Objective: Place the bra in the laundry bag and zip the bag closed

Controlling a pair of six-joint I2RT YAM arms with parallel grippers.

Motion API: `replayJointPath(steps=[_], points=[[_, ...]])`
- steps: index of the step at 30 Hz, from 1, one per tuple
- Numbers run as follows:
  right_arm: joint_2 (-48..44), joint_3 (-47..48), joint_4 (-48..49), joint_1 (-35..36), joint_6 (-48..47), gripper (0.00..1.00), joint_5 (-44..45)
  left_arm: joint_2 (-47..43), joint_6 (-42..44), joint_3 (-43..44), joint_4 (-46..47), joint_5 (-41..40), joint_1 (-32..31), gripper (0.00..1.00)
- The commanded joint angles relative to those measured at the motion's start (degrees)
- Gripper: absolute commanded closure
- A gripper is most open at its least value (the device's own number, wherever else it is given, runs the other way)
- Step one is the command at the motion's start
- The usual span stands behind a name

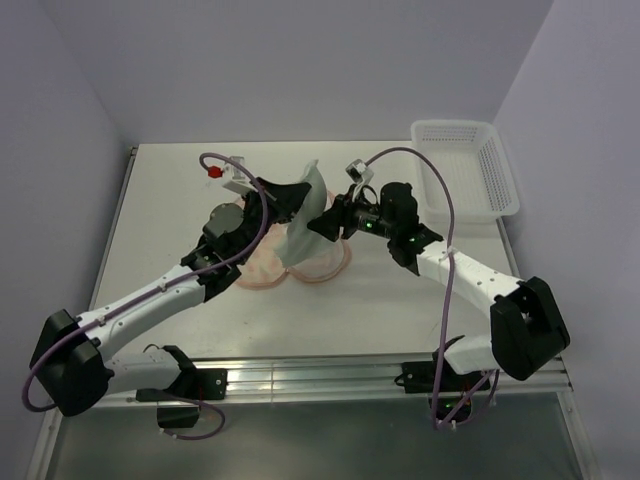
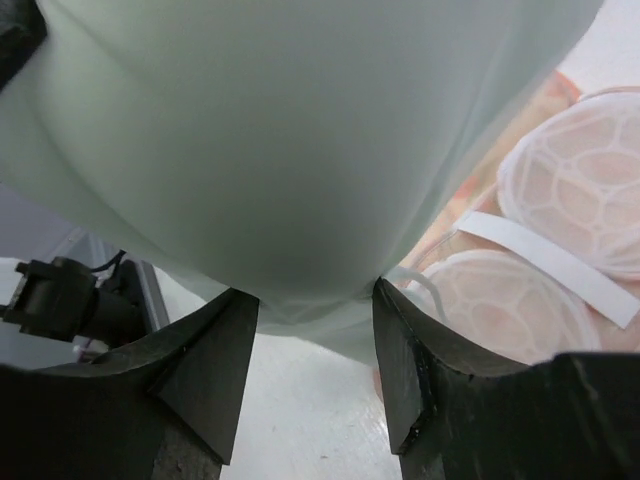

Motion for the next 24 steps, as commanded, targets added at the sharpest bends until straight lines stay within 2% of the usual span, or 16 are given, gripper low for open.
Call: replayJointPath(steps=[1,3,8,10,11,14,15,17,19,21,24], points=[[2.6,-4.0,9.5,-0.3,2.8,0.43,-3.0,0.8,-5.3,-4.4,10.1,7.0,2.8,1.00],[3.9,-5.6,10.9,-0.6,3.7,0.37,-2.7,2.4,-5.2,-6.1,13.9,8.4,3.6,1.00],[5.8,-6.8,13.4,-2.1,5.0,0.43,-0.3,5.4,-6.6,-6.8,17.9,11.2,5.3,1.00],[6.0,-7.1,13.9,-2.6,5.1,0.52,-0.1,6.9,-7.2,-7.2,19.2,12.3,5.9,1.00],[6.2,-7.2,13.9,-2.8,5.1,0.63,-0.1,7.4,-8.0,-7.3,19.2,12.4,5.9,1.00],[7.2,-8.3,14.2,-3.5,6.3,0.73,0.7,9.3,-9.6,-8.4,20.4,12.7,6.5,1.00],[7.3,-9.0,14.2,-3.6,6.6,0.85,1.1,10.4,-9.8,-8.5,20.6,12.8,6.9,1.00],[7.5,-9.9,14.2,-3.7,7.7,0.95,1.9,11.4,-9.9,-8.6,20.3,12.7,7.3,1.00],[7.6,-11.1,13.8,-3.7,7.8,0.95,2.5,12.7,-9.4,-8.4,18.7,12.0,7.5,1.00],[8.0,-10.9,12.4,-4.0,7.8,1.00,4.2,14.6,-8.4,-8.2,18.6,12.0,8.1,1.00],[10.3,-9.8,11.5,-4.8,8.5,1.00,4.7,18.5,-6.4,-6.2,15.9,12.1,9.0,1.00]])
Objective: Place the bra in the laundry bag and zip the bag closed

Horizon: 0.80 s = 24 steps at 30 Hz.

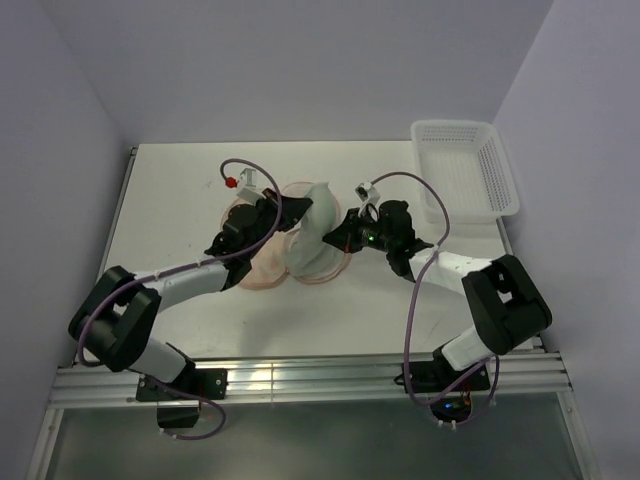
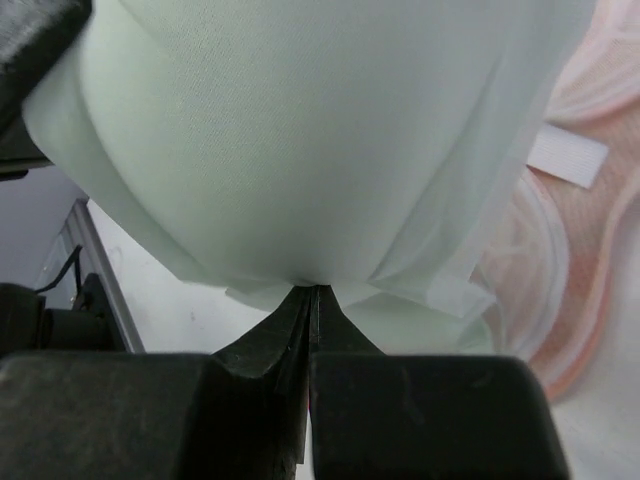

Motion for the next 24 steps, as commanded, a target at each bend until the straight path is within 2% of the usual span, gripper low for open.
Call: replayJointPath(steps=[1,6,10,16,19,24], points=[[2.2,1.3,-0.7,-1.3,1.1,1.00,2.3,4.1,2.2,2.4,-0.1,1.1,1.3,1.00],[7.0,5.5,-4.4,-1.3,1.3,1.00,3.4,10.9,4.3,5.1,-2.4,0.9,3.0,1.00],[10.4,10.0,-9.0,-1.3,0.9,1.00,4.6,14.1,8.6,9.6,-8.9,-3.9,3.5,0.99],[12.8,15.7,-14.4,-1.3,-0.3,1.00,5.1,16.5,12.7,13.3,-13.2,-5.7,3.6,0.85],[12.5,15.8,-13.3,-1.2,0.2,1.00,4.8,16.9,13.8,15.4,-13.7,-6.1,3.8,0.71],[17.9,19.4,-14.9,-1.2,-0.1,0.99,5.1,23.8,13.6,19.0,-15.0,-2.3,5.8,0.70]])
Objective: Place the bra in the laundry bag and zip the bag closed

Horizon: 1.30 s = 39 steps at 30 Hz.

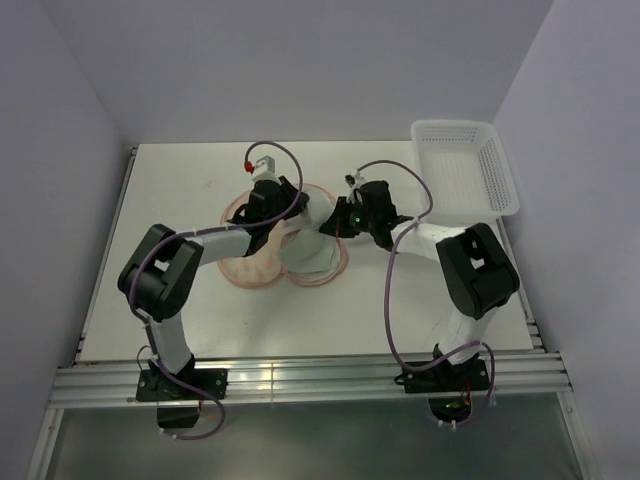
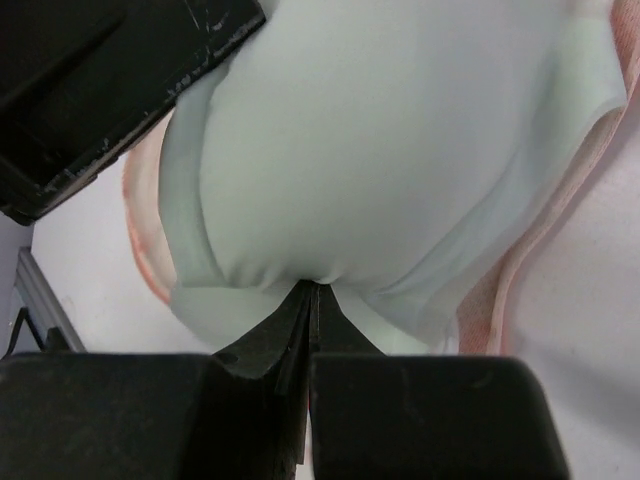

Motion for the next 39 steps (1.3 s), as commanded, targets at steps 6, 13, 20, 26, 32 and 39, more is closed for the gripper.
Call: replayJointPath(steps=[6,13,20,26,32,39], points=[[7.0,7.3,-4.7,-0.2,-1.9,0.98,0.6,4.0,-0.1,-0.7,-1.6,0.5,2.2,0.56],[7.2,8.6,-6.4,-0.1,-2.3,0.86,1.7,1.1,2.9,-1.0,-3.7,-0.7,2.6,0.17],[2.2,9.3,-7.2,0.1,-1.9,0.42,1.0,-10.0,3.1,-5.3,-1.9,-0.8,2.5,0.22],[-4.3,8.0,-7.9,-0.1,-1.9,0.34,2.7,-12.0,4.0,-3.9,-8.4,-0.1,2.7,0.33],[-12.1,-2.7,-3.1,-0.7,2.7,0.87,11.0,-7.0,5.5,-3.5,-8.1,0.5,3.4,0.47],[-16.1,-12.4,-4.0,-0.6,3.5,0.87,18.3,-1.5,5.9,0.8,-5.1,6.2,5.1,0.46]])
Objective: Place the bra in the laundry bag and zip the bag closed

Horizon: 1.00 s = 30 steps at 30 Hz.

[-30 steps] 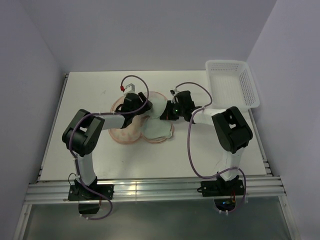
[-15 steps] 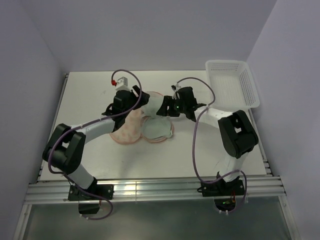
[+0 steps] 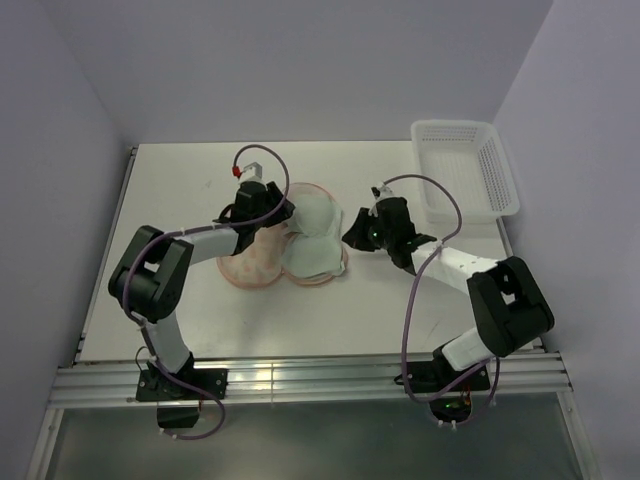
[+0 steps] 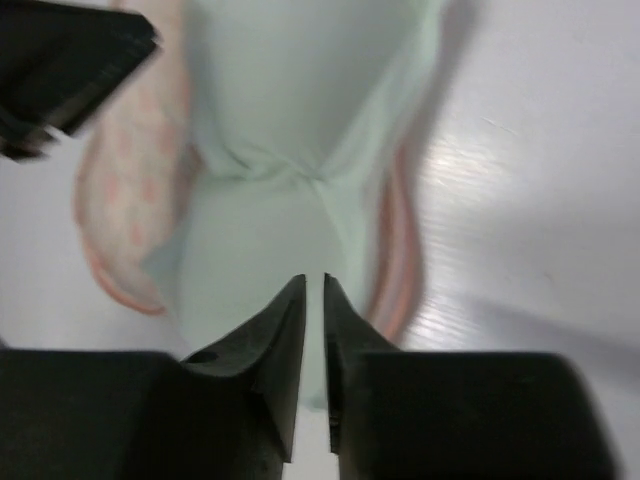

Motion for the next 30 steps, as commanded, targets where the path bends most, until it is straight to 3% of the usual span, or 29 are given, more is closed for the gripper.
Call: replayJointPath(steps=[1,4,8,14,17,19,28,30], points=[[-0.2,-2.2,0.1,-0.3,0.2,0.77,5.6,2.0,1.6,5.1,2.2,3.6,0.4,0.47],[2.4,-2.0,1.8,-0.1,-0.3,0.71,1.6,3.5,1.3,6.1,2.2,3.9,0.5,0.58],[4.6,-1.1,2.3,0.8,-0.2,0.71,0.2,5.2,1.3,7.1,1.8,3.3,0.5,0.68],[6.1,-0.3,1.7,2.0,0.1,0.77,-2.2,6.8,2.7,9.0,0.0,0.8,0.4,0.79],[6.6,0.4,1.2,2.8,0.1,0.78,-2.9,6.8,2.9,8.9,0.2,-0.2,0.5,0.94],[6.8,0.7,1.4,3.0,0.3,0.78,-3.4,6.3,2.8,8.8,0.3,0.0,0.5,0.99],[10.9,5.3,1.3,4.6,1.2,0.79,-5.4,0.0,1.4,3.8,3.1,-0.9,0.5,1.00],[10.2,5.5,0.8,4.7,0.9,0.78,-2.6,-1.2,1.3,2.8,2.7,-1.1,0.5,0.95]])
